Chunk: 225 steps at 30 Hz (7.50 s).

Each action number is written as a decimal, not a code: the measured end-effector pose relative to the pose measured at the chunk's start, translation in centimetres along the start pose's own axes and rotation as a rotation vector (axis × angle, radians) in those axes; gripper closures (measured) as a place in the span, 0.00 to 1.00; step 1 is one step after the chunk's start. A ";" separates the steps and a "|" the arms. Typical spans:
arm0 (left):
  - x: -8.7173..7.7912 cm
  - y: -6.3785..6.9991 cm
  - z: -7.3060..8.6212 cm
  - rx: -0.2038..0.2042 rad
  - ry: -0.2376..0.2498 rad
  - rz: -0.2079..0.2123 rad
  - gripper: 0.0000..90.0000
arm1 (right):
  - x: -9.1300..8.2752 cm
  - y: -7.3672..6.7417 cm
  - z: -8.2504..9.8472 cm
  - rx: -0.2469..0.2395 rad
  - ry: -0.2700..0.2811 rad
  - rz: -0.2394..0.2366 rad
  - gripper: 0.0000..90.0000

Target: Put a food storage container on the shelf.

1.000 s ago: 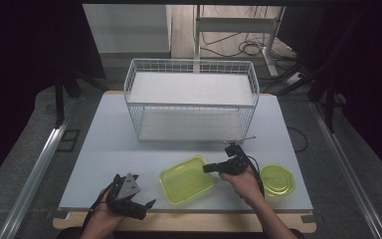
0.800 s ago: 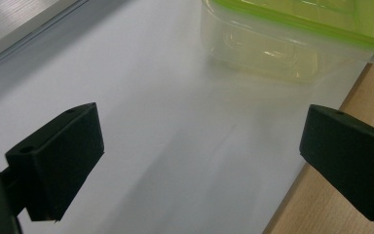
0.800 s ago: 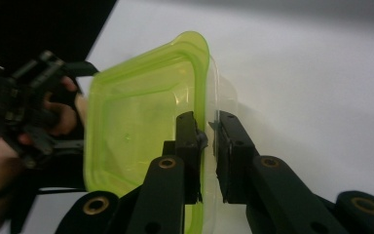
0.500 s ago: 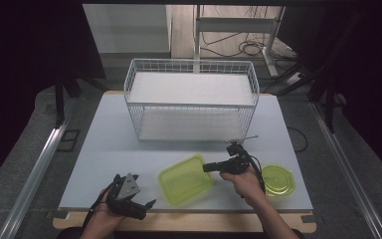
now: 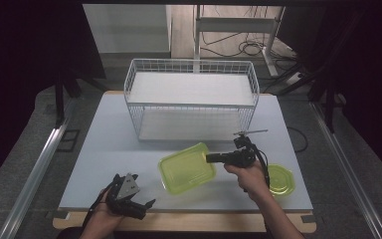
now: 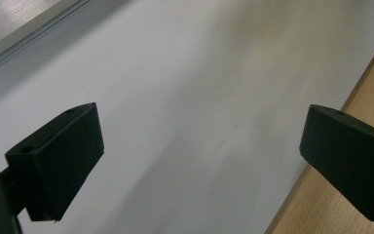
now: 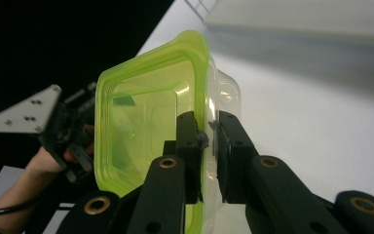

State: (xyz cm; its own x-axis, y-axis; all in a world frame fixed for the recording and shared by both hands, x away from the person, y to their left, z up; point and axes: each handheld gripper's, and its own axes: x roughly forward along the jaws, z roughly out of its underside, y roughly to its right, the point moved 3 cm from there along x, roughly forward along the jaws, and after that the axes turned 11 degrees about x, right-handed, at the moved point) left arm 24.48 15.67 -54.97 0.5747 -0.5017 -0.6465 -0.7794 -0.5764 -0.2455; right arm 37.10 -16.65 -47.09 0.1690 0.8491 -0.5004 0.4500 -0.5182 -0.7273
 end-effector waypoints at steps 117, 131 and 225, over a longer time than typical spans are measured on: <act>0.2 0.5 -0.1 0.051 0.021 0.019 0.02 | -2.4 -5.7 -18.9 -0.123 0.362 0.434 0.67; 0.2 0.5 0.0 0.061 0.013 0.019 0.02 | -3.4 -7.1 -18.6 -0.205 0.388 0.445 0.70; -0.7 -0.3 -0.6 -0.028 0.086 0.000 0.03 | -2.2 -3.4 3.1 -0.484 0.218 0.362 0.05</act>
State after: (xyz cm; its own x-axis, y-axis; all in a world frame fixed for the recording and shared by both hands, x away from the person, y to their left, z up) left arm 24.43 15.79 -54.01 0.5948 -0.5548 -0.5817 -0.7730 -0.5933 -0.2246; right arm 32.50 -17.06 -44.97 0.5361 0.6566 -0.5306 0.6673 -0.7146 -0.2101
